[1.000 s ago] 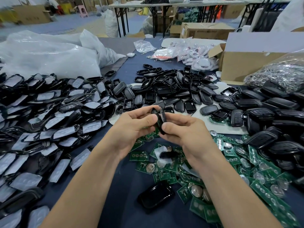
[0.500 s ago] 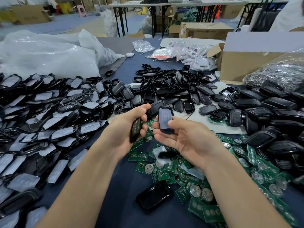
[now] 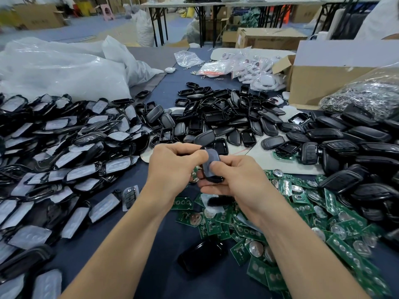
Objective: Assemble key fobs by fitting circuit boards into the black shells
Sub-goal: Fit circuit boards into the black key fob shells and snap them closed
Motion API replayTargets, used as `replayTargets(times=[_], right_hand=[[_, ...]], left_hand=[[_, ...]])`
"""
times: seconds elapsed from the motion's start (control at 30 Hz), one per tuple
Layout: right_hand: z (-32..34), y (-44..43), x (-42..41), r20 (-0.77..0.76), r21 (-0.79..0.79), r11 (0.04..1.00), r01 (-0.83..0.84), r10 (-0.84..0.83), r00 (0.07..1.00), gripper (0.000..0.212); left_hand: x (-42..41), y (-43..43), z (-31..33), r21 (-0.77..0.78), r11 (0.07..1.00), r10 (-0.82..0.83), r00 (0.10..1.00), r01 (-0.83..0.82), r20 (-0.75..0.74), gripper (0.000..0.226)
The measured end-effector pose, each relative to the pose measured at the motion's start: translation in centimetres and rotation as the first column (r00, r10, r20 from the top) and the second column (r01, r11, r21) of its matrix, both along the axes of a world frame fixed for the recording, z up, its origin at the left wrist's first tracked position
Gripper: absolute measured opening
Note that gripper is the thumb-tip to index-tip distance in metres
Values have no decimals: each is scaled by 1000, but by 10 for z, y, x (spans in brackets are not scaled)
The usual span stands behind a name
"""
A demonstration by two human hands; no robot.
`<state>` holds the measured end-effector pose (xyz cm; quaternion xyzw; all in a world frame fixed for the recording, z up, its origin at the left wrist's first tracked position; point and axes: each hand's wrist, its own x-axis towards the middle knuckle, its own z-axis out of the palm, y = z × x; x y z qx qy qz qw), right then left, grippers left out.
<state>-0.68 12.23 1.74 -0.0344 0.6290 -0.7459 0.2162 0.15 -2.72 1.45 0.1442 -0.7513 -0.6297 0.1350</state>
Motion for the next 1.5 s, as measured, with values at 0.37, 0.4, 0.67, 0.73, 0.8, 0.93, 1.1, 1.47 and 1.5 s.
replayTargets(times=[0.37,0.4,0.67,0.73,0.8,0.93,1.1,1.47,1.5], right_hand=[[-5,-3,0,-83,50,998,25,-21,996,31],[-4,-3,-1,-88,50,999,19,-14,996,31],[0,3,-1,18,-69,998,-11,13,1000,21],[2,7,-3,150,-222,974,-37,72,986,24],[4,11,-4,214,-318,945,-73,147,966,29],[5,16,-6,202,-315,941,-123,193,960,26],[3,18,-8,220,-373,922,-101,194,956,25],[-4,17,-14,202,-297,953,64,-3,979,27],[-5,15,-13,164,-254,965,70,-29,986,22]], left_hand=[[-1,1,-4,-69,997,-20,998,15,-60,12],[-2,1,-5,-84,996,3,998,-8,-64,14],[-2,3,1,57,998,15,999,-12,-44,11],[-1,1,3,129,992,2,999,3,-41,8],[-1,-3,5,210,976,-46,998,56,-52,10],[0,-4,7,252,954,-139,986,160,-97,19],[2,-1,7,413,878,-247,968,241,-40,32],[-5,-9,3,412,890,-194,980,195,-45,69],[-5,-8,2,414,889,-189,980,196,-59,69]])
